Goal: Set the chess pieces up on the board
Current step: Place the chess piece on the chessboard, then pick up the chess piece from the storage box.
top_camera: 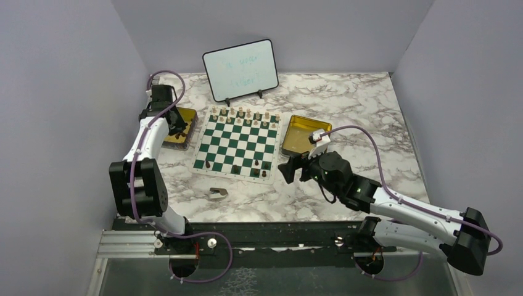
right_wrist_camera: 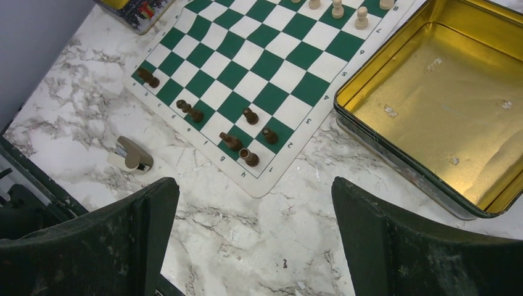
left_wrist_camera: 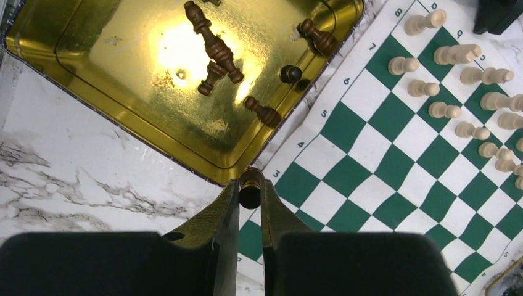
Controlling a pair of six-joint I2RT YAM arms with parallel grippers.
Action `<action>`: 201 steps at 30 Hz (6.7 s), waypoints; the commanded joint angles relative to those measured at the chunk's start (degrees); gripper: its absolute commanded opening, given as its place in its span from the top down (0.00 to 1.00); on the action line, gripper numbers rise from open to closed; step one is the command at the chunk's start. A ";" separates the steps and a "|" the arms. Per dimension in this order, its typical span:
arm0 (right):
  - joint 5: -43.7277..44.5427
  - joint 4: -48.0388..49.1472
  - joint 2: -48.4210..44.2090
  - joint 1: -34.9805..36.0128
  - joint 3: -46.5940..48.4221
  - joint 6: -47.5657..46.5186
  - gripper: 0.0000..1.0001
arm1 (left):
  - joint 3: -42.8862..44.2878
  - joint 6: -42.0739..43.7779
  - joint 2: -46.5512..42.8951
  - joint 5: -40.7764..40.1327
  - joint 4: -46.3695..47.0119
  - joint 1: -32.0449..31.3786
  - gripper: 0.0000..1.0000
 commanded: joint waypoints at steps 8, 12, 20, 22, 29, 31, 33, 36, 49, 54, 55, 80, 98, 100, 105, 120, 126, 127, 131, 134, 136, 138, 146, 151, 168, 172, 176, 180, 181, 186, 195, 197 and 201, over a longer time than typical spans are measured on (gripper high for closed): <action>0.94 -3.94 -3.18 0.36 -1.16 2.64 0.00 | -7.11 -1.51 -5.03 -1.24 -0.68 -5.95 0.85; 0.87 -3.84 -3.31 0.36 -1.25 3.03 0.00 | -9.48 -2.80 -5.47 -3.43 -0.65 -9.30 0.85; 0.89 -3.63 -2.30 0.37 -1.13 2.90 0.00 | -12.27 -3.82 -6.02 -4.52 -0.58 -10.66 0.85; 0.80 -3.44 -2.01 0.34 -1.22 2.98 0.00 | -13.37 -3.69 -6.49 -5.32 -0.58 -10.76 0.85; 0.37 -2.77 -1.12 0.36 -1.37 3.08 0.00 | -16.22 -4.39 -7.85 -4.98 -0.58 -11.02 0.85; 0.33 -2.77 -0.98 0.32 -1.34 3.11 0.00 | -16.77 -4.52 -7.90 -4.98 -0.50 -11.03 0.85; 0.32 -2.75 -0.98 0.33 -1.43 3.10 0.00 | -17.19 -4.60 -7.90 -4.91 -0.41 -11.11 0.85; 0.30 -2.71 -0.95 0.32 -1.57 3.21 0.00 | -17.87 -4.37 -8.07 -5.51 -0.32 -11.21 0.85; 0.17 -2.46 -1.40 0.37 -2.02 3.52 0.00 | -18.66 -4.00 -7.46 -6.38 1.03 -11.69 0.85; 0.17 -2.57 -1.61 0.36 -2.16 3.56 0.00 | -18.66 -4.03 -6.86 -6.47 1.43 -11.84 0.85; 0.24 -2.59 -1.70 0.32 -2.23 3.56 0.00 | -18.66 -4.03 -6.70 -6.54 1.52 -11.87 0.85; 0.43 -3.12 -3.13 0.36 -2.71 3.71 0.00 | -18.87 -3.81 -7.34 -6.18 1.31 -12.65 0.68; -0.35 -3.48 -1.91 0.37 -1.72 3.32 0.00 | -6.82 -0.69 -11.15 -12.85 0.43 -12.19 0.41; -0.28 -3.26 -2.23 0.37 -1.69 3.02 0.00 | -5.23 0.21 -9.67 -13.33 0.87 -11.17 0.42; -0.14 -3.17 -1.93 0.36 -1.40 2.27 0.00 | -1.88 0.68 -5.66 -11.35 2.65 -6.88 0.46; -0.75 -0.56 1.36 0.37 -1.15 0.82 0.00 | 7.58 0.74 8.92 -8.38 9.82 2.45 0.66; -0.58 1.33 2.63 0.37 -1.52 -0.26 0.00 | 13.26 0.43 16.52 -9.03 10.25 4.39 0.65; -0.54 1.35 2.93 0.37 -1.49 -0.43 0.00 | 14.19 0.55 17.68 -9.09 10.23 4.55 0.65; -0.48 1.36 4.13 0.37 -1.03 -1.16 0.00 | 17.16 0.57 21.08 -9.96 10.17 5.18 0.65; -0.33 1.87 4.80 0.37 -1.02 -1.43 0.00 | 18.25 -0.09 22.84 -9.99 10.51 5.56 0.65; -0.27 2.18 5.16 0.37 -0.94 -1.49 0.00 | 19.32 0.11 24.37 -9.96 10.63 5.63 0.65; -0.26 2.39 5.58 0.37 -0.67 -1.54 0.00 | 20.16 0.22 25.80 -9.79 10.58 5.65 0.65; -0.17 2.42 7.01 0.36 0.31 -1.80 0.00 | 22.06 -0.20 29.14 -9.11 10.49 5.65 0.65; -0.25 2.65 7.71 0.37 0.58 -1.79 0.00 | 22.23 -0.31 30.41 -9.04 10.49 5.67 0.65; -0.09 2.32 7.59 0.37 0.95 -2.24 0.00 | 20.72 -0.99 31.85 -7.52 10.07 5.65 0.66; -0.18 2.37 7.59 0.35 0.76 -2.24 0.00 | 21.44 -0.80 31.38 -6.65 8.79 5.67 0.75; -0.46 2.19 7.54 0.36 0.78 -1.88 0.00 | 21.37 -0.84 29.18 -5.52 8.44 5.67 0.78; -1.13 2.62 7.11 0.37 0.41 -1.05 0.00 | 20.92 -0.97 27.30 -4.74 7.77 5.67 0.79; -1.21 2.71 7.09 0.37 0.31 -0.87 0.00 | 20.76 -1.05 26.75 -4.65 7.46 5.67 0.79; -1.50 2.30 6.74 0.37 0.58 -0.32 0.00 | 18.99 -1.48 23.56 -3.44 7.07 5.67 0.81; 0.05 0.65 3.20 0.37 0.49 0.79 0.00 | 15.92 -2.23 17.45 -1.83 6.10 5.67 0.81; 1.25 -0.17 2.48 0.36 0.58 1.97 0.00 | 14.91 -2.93 15.67 -0.60 6.10 5.67 0.81; 3.27 -1.14 1.27 0.37 0.78 4.33 0.00 | 12.72 -4.34 11.74 2.44 6.12 5.67 0.81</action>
